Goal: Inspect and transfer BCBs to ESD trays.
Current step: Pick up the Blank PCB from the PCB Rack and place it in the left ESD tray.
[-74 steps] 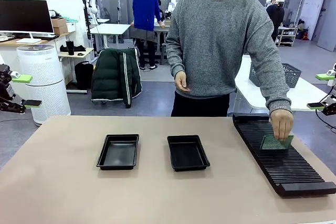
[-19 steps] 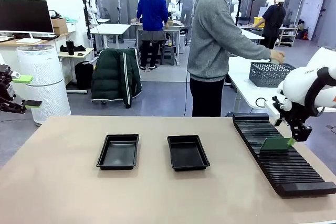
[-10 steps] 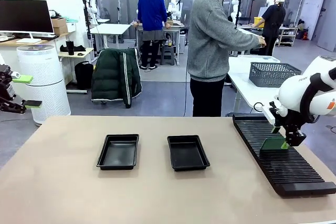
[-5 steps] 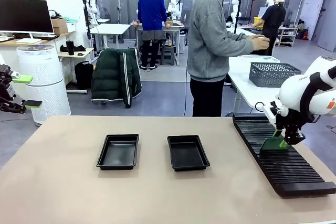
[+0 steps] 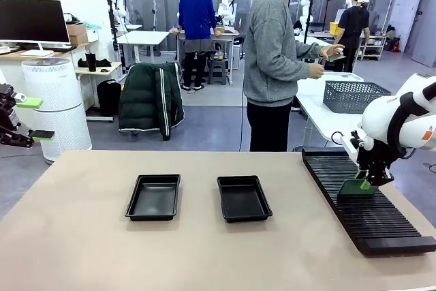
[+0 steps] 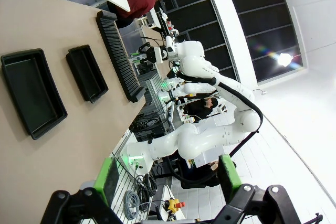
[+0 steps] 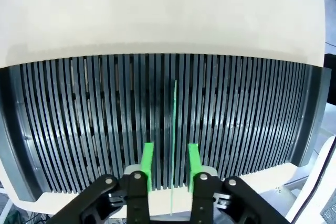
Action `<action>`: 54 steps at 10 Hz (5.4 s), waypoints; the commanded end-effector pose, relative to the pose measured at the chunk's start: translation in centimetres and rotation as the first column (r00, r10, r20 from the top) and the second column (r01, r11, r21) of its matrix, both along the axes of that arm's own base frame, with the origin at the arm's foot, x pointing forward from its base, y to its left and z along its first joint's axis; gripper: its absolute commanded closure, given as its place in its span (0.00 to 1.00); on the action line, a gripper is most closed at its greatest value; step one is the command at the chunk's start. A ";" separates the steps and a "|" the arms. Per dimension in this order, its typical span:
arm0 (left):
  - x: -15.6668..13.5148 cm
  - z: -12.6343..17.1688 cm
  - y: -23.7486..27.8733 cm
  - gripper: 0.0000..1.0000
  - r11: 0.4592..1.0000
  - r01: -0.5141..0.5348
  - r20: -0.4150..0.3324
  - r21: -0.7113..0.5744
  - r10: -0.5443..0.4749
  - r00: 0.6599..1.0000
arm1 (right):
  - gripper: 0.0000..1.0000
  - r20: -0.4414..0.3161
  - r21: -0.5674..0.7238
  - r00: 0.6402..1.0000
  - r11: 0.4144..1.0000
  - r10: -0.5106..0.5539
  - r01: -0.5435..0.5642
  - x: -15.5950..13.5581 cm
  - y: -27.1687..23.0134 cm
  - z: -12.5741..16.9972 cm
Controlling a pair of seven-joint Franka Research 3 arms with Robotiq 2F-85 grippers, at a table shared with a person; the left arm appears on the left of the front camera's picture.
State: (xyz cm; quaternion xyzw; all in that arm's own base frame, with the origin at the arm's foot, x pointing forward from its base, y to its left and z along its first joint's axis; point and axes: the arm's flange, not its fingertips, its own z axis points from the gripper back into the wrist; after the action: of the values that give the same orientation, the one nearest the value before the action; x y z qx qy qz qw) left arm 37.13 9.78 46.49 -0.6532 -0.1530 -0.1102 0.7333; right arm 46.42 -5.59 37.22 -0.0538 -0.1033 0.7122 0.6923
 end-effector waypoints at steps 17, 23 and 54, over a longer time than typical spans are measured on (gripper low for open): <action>-0.2 0.0 0.0 0.00 1.000 -0.001 0.001 -0.009 0.001 1.000 | 1.00 -0.053 0.021 0.998 0.999 -0.029 0.030 0.9 -0.9 3.3; -0.2 0.0 0.0 0.00 1.000 -0.001 0.001 -0.009 0.001 1.000 | 1.00 -0.113 0.019 0.986 0.992 -0.124 0.127 -1.4 -1.1 16.7; -0.2 0.0 0.0 0.00 1.000 -0.001 0.001 -0.009 0.001 1.000 | 0.98 -0.601 0.132 0.378 0.378 -0.705 0.916 -5.6 23.5 21.6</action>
State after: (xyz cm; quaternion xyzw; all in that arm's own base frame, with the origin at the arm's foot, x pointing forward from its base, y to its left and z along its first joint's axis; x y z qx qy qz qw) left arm 37.12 9.78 46.47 -0.6531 -0.1529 -0.1099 0.7335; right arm 40.57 16.84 60.00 0.1943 -0.0349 0.2600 0.9452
